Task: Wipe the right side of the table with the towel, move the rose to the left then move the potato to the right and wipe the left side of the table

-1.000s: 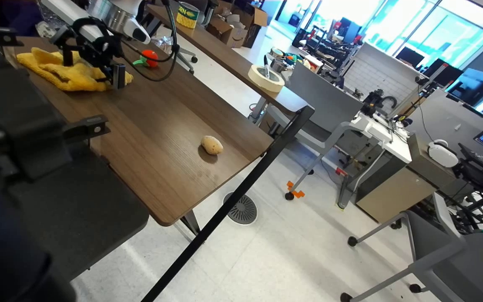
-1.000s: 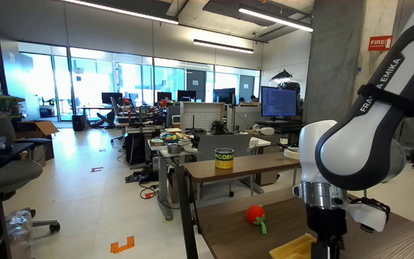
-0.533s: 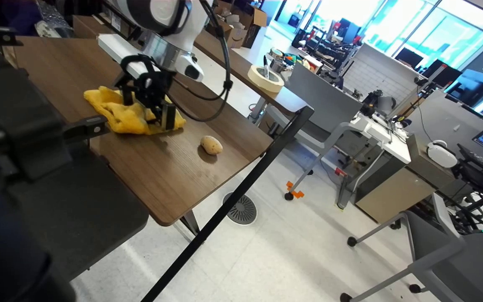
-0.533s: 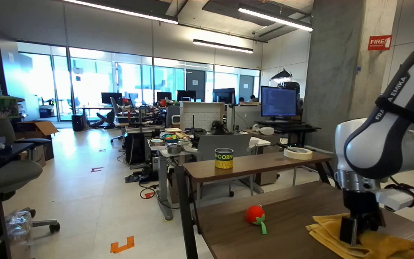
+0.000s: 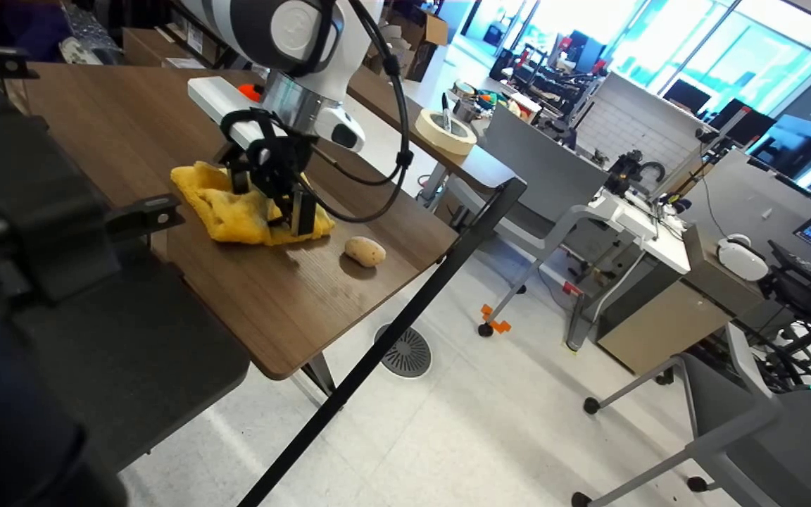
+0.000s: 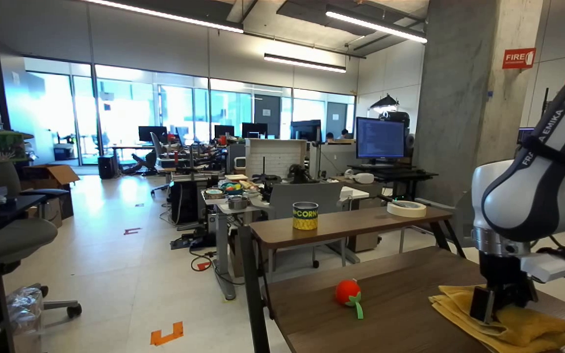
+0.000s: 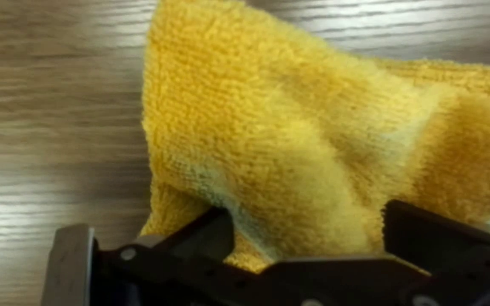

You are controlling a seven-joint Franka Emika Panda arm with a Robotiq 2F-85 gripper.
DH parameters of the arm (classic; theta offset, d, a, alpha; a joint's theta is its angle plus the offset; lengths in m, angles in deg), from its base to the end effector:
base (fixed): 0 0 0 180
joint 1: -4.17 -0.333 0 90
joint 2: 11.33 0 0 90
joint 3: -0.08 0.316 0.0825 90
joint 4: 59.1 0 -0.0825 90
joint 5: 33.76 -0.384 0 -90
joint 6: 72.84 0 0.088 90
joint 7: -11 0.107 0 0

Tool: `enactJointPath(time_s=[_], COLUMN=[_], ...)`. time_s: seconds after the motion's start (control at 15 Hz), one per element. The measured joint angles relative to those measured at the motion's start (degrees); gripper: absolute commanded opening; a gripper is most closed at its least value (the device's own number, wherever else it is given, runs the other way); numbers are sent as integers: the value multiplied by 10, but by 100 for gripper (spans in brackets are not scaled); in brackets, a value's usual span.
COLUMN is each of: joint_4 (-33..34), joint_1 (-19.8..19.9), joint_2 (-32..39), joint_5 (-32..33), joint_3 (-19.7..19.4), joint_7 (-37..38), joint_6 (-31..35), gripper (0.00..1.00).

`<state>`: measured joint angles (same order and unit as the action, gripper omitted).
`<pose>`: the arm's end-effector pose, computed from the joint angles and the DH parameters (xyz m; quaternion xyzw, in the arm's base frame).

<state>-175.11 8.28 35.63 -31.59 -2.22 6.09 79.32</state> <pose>0.5416 -0.0619 0.0241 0.9953 0.0094 -0.0958 0.0130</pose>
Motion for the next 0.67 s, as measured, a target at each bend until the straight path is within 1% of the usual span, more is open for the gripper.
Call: enactJointPath(time_s=[0.13, 0.27, 0.33, 0.4, 0.53, 0.6, 0.67], joint_4=[-2, -6, -6, -6, -4, -2, -2], joint_1=[-39, -91, -120, -153, -214, -238, -254], joint_2=[0, 0, 0, 0, -2, -3, -5], joint_5=[10, 26, 37, 51, 75, 82, 87], joint_3=[14, 26, 26, 19, -13, -35, -57], joint_7=[3, 16, 30, 50, 97, 118, 137], joint_6=[18, 40, 48, 55, 66, 70, 74], gripper=[100, 100, 100, 100, 100, 100, 100])
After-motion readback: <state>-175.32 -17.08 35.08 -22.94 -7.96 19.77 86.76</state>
